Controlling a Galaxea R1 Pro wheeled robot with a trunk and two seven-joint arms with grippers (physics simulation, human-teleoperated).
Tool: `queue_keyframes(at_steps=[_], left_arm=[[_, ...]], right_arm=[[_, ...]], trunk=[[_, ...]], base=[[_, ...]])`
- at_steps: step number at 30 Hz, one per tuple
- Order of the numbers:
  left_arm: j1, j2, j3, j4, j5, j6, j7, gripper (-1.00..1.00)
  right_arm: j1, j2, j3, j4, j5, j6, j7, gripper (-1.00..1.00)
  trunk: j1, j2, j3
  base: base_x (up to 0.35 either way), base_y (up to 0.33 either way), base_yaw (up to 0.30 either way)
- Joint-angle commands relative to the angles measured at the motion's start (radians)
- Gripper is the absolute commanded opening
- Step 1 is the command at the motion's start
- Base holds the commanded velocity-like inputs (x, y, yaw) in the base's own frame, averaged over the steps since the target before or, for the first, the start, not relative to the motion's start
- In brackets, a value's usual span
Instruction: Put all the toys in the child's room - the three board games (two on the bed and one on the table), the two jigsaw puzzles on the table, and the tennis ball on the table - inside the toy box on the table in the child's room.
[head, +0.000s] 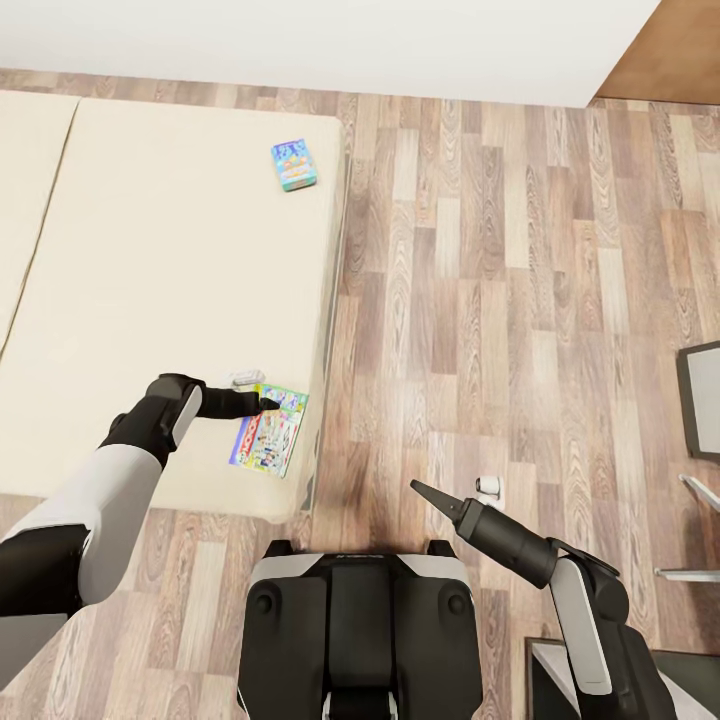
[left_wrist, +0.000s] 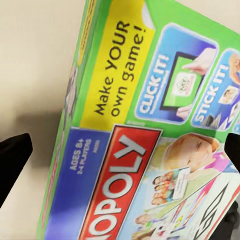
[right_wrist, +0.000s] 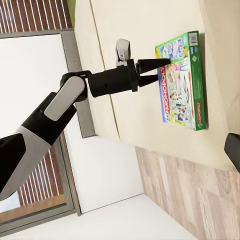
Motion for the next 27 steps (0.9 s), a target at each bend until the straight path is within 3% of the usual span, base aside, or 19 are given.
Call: queue_keyframes(at_steps=[1,27], left_arm=[[0.0,0.0,0.003,0.019,-0.014,0.007,-0.003,1.0],[0.001,-0.002,0.003,0.02,-0.011,0.008,-0.003,1.0]], right_arm=[[0.0,0.001,-0.002,0.0,0.001,0.005,0.003,1.0],[0.0,0.001,-0.001,0.0,0.001,0.005,0.003,1.0]], trunk=[[0.001,-0.001,-0.001],[0.001,-0.001,-0.001]], base=[[-0.02,0.0,0.0],[-0.051,-0.009,0.0]])
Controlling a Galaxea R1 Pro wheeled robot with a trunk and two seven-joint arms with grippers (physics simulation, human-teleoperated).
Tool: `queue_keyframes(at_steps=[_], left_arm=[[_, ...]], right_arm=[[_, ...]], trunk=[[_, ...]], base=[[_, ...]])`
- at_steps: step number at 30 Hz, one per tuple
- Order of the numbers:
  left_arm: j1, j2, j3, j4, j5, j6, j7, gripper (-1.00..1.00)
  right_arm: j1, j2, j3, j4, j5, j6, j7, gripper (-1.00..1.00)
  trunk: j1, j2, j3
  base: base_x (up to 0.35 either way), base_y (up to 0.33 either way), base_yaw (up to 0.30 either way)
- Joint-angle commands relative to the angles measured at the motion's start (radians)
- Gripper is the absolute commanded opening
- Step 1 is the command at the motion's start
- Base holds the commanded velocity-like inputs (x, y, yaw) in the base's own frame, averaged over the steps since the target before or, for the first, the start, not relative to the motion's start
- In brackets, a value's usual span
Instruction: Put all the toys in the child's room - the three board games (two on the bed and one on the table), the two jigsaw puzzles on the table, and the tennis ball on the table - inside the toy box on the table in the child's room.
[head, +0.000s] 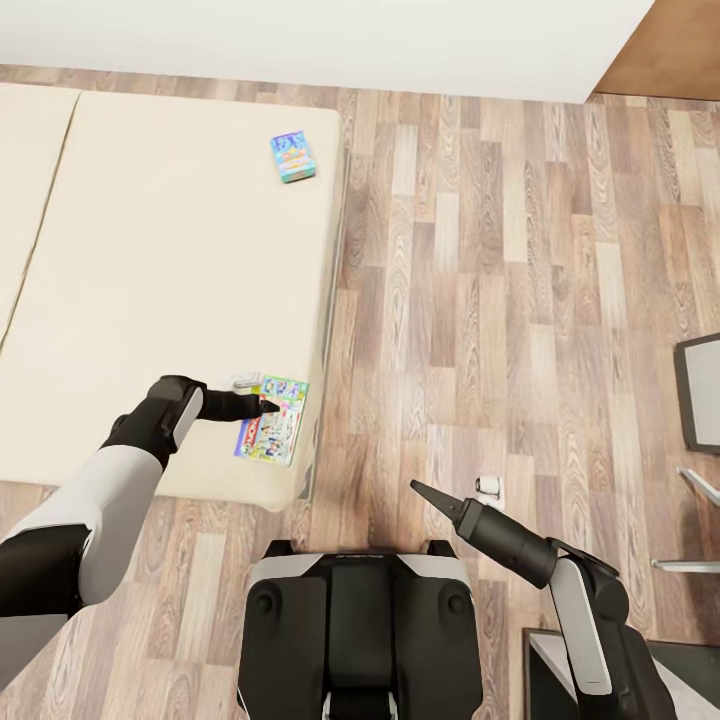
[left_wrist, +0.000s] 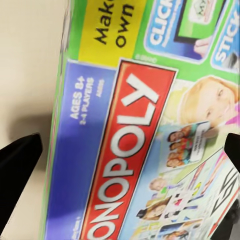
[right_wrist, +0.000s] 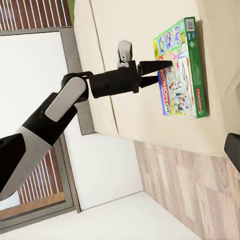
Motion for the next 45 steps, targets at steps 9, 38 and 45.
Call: queue_keyframes(at_steps=[9,38,45], left_arm=[[0.001,-0.001,0.004,0.01,-0.008,0.005,-0.005,1.0],[0.054,0.002,0.012,-0.077,-0.045,0.011,-0.004,1.0],[0.055,0.003,0.012,-0.077,-0.046,0.011,-0.004,1.0]], right_arm=[[0.0,0.001,-0.002,0.0,0.001,0.005,0.004,1.0],[0.0,-0.013,-0.006,0.001,-0.009,0.005,0.009,1.0],[0.0,-0.013,-0.006,0.001,-0.009,0.005,0.01,1.0]], trunk=[[0.001,-0.001,-0.001],[0.001,-0.001,-0.001],[0.001,-0.001,-0.001]], base=[[-0.01,-0.032,0.0],[-0.004,-0.02,0.0],[0.0,0.0,0.0]])
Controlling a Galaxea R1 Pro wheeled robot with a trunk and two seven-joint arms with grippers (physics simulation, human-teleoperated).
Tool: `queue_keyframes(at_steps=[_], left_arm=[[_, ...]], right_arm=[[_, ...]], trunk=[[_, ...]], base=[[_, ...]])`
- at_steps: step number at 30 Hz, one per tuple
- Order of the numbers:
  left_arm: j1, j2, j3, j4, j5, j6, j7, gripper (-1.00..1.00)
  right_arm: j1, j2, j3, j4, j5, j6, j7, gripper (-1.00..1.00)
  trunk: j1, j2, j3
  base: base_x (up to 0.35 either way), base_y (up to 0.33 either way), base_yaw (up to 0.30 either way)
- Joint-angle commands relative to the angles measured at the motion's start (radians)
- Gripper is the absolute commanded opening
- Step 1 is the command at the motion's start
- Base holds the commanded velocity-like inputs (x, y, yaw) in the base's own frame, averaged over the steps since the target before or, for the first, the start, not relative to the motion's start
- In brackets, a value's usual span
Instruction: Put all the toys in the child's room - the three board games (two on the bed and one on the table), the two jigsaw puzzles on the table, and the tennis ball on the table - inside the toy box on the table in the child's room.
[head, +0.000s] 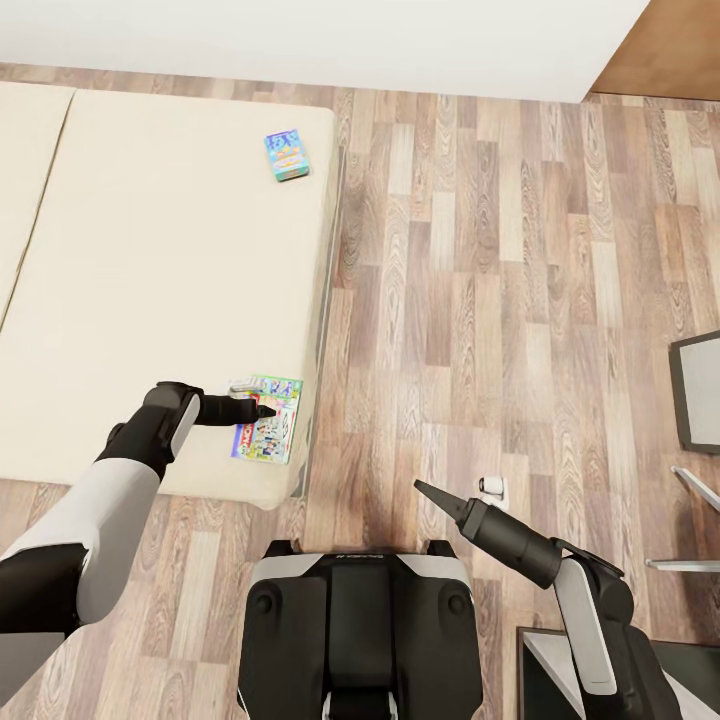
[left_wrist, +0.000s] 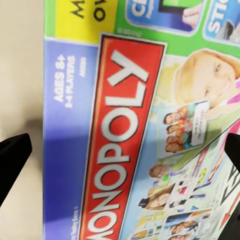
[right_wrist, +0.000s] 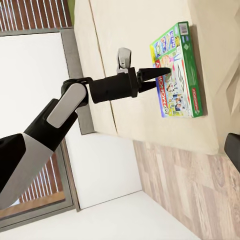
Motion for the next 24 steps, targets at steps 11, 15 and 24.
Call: queue_keyframes(at_steps=[11,15,24], left_arm=[[0.0,-0.001,0.003,0.005,-0.016,0.006,-0.005,1.0],[0.001,-0.001,0.002,0.068,-0.015,0.006,-0.005,1.0],[0.001,-0.001,0.002,0.068,-0.015,0.006,-0.005,1.0]], right_arm=[[0.0,0.001,-0.002,0.0,0.001,0.005,0.004,1.0],[0.0,0.001,-0.002,0.0,0.001,0.005,0.004,1.0],[0.0,0.001,-0.002,0.0,0.001,0.005,0.004,1.0]], trunk=[[0.001,-0.001,-0.001],[0.001,-0.001,-0.001],[0.001,-0.001,-0.001]], base=[[0.0,0.0,0.0],[0.0,0.0,0.0],[0.0,-0.033,0.0]])
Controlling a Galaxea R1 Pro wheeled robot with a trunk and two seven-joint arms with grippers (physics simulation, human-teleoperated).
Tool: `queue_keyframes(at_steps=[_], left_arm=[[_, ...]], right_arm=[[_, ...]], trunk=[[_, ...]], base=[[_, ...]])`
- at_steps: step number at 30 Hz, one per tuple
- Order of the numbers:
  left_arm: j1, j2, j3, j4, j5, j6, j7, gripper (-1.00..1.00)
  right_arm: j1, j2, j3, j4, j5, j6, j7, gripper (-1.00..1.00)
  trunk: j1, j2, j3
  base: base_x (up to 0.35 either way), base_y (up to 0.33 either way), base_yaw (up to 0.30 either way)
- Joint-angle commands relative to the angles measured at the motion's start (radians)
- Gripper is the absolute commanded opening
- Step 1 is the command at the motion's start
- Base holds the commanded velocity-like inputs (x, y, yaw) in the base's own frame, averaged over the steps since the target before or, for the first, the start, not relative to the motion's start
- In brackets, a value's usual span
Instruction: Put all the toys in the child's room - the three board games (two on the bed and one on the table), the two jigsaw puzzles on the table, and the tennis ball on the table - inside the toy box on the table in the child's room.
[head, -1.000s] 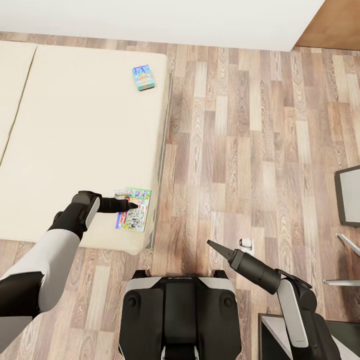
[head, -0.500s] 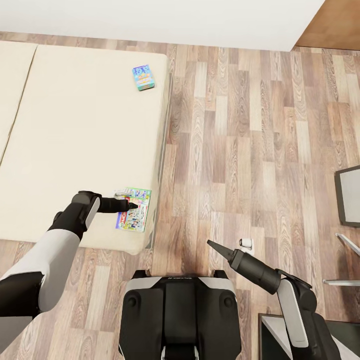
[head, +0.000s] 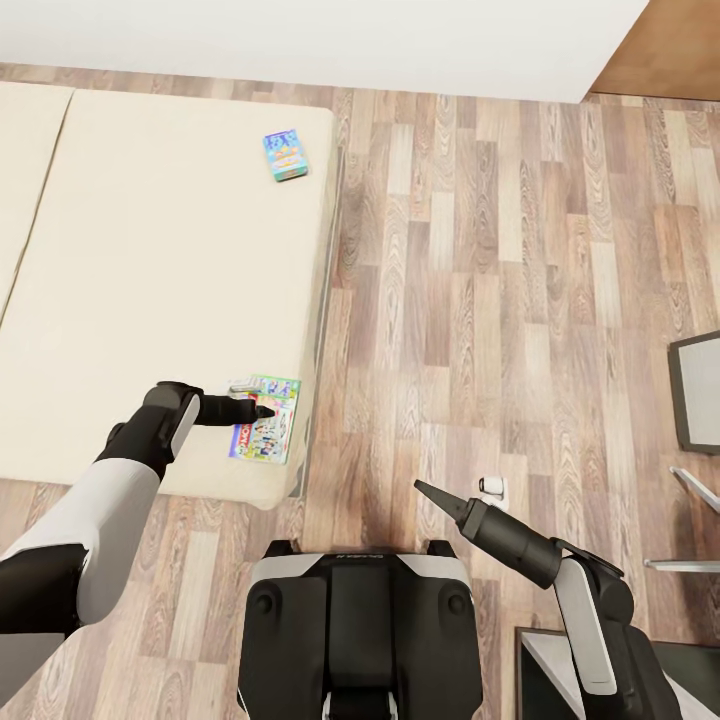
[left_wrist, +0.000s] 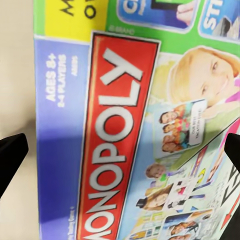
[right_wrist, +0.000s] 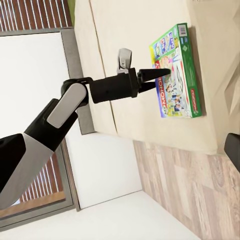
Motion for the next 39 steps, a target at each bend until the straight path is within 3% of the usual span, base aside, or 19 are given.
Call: queue_keyframes(at_steps=[1,39], left_arm=[[0.0,-0.001,0.004,0.074,0.002,0.004,-0.01,1.0],[0.0,0.011,0.006,0.074,0.004,0.006,-0.011,1.0]], right_arm=[[0.0,0.001,-0.002,0.0,0.0,0.005,0.003,1.0],[0.0,0.001,-0.002,0.0,0.0,0.005,-0.001,1.0]], trunk=[[0.001,-0.001,-0.001],[0.001,-0.001,-0.001]], base=[[0.0,-0.016,0.0],[0.0,-0.001,0.0]])
